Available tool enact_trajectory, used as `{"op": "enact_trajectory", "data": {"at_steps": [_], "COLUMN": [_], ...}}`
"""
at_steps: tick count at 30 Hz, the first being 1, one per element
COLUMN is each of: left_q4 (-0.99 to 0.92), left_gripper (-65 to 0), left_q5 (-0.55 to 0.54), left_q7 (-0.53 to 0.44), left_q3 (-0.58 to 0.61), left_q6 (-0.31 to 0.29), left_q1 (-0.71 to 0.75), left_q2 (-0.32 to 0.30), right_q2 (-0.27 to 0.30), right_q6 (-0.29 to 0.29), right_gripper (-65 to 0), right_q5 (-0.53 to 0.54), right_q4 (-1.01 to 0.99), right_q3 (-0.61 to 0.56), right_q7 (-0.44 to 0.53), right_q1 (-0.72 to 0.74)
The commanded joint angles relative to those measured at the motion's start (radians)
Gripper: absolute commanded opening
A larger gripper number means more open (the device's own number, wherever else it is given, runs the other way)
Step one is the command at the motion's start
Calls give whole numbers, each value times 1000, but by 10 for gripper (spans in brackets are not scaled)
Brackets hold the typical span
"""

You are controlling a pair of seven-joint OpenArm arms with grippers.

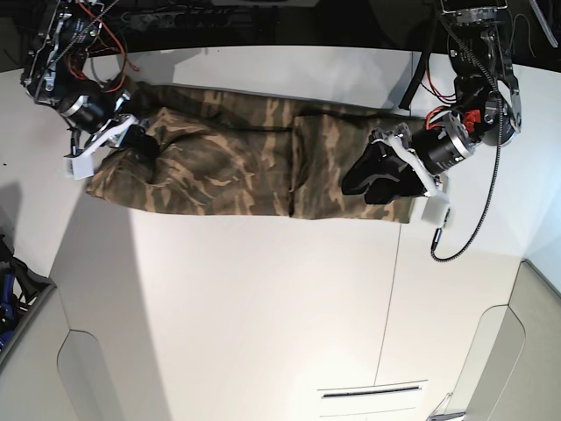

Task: Fold the T-shirt properly
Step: 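Fold the strip end over with the right gripper onto the bundle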

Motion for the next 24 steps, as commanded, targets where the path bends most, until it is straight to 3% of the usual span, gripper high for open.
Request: {"op": "enact_trajectory", "data": {"at_steps": [1, 7, 13, 19, 24], "left_q4": [20, 20, 19, 18, 18], "left_gripper": [-274, -274, -274, -274, -274], "left_q5": [-39, -42, -43, -42, -23], "left_q7": [-12, 21, 24, -15, -16], "left_q3": [-17, -44, -43, -25, 44], "left_q6": [-18, -18, -14, -14, -14], "left_q1": [-7, -5, 42, 124, 148], "left_q2": [-11, -22, -21, -18, -19], "right_q2": [32, 185, 332, 360, 358], "right_q6": [4, -2, -3, -3, -2], "right_gripper": [-650, -650, -650, -650, -650], "right_q5": [22, 27, 105, 135, 130], "right_q4": [15, 15, 15, 15, 15], "right_q3": [17, 80, 94, 68, -66], "right_q7": [17, -3, -66, -153, -163], "right_q1": [18, 67, 167, 345, 462]}}
